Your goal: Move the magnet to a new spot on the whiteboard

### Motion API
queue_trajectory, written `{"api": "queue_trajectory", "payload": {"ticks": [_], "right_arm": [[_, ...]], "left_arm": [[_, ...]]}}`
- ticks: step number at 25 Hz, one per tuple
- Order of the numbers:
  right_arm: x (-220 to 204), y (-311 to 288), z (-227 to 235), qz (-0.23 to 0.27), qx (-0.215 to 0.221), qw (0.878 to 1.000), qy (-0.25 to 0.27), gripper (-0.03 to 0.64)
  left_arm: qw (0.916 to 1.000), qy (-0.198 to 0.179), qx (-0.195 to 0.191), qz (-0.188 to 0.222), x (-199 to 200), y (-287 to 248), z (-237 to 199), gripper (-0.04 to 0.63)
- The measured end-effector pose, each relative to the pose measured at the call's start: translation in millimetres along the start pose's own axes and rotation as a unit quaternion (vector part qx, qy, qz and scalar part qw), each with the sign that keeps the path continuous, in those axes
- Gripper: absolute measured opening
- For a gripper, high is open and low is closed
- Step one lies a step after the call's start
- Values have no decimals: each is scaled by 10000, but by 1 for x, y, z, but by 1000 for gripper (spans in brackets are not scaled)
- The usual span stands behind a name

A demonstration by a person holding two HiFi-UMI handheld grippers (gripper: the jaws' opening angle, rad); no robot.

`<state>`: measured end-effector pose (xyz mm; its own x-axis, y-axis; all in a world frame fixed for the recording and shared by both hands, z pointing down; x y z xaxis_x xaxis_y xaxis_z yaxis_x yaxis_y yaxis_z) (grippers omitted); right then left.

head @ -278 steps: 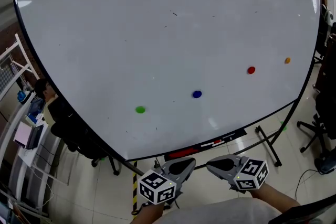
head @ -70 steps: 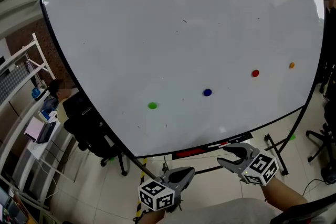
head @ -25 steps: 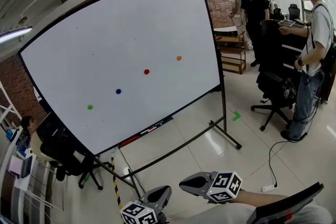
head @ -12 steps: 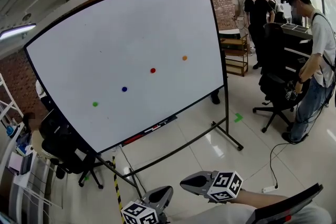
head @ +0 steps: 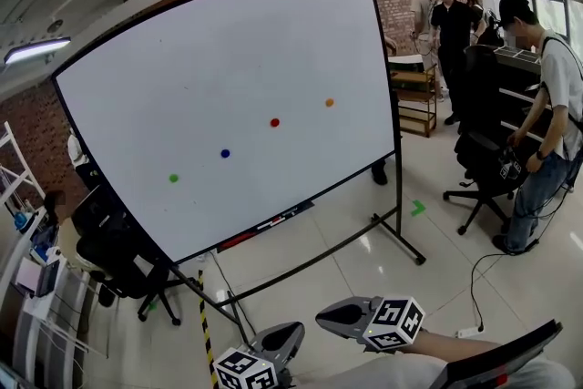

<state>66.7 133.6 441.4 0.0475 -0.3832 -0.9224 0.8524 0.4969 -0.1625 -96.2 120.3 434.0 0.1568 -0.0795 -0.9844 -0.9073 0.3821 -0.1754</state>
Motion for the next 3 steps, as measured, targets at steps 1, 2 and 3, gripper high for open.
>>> {"api": "queue_trajectory", "payload": {"ticks": [1, 2, 3], "right_arm": [[0, 0, 0, 7, -12, 10000, -3, 3], [0, 0, -1, 15, -24, 10000, -6, 3], [0, 0, -1, 22, -36, 10000, -10, 3]], "left_arm": [[10000, -10, -8, -6, 0, 1, 0, -15], [10000, -19, -16, -12, -1, 1, 0, -15], [10000, -29, -24, -18, -1, 2, 1, -15]]}}
Point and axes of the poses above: the fingertips, and each gripper's own axes: y backward along the fingers, z to its right, x out of its top, the point moved 8 cm from there along y, backward along the fingers, and after that the axes turned 12 degrees about -y, right-handed, at the moved point
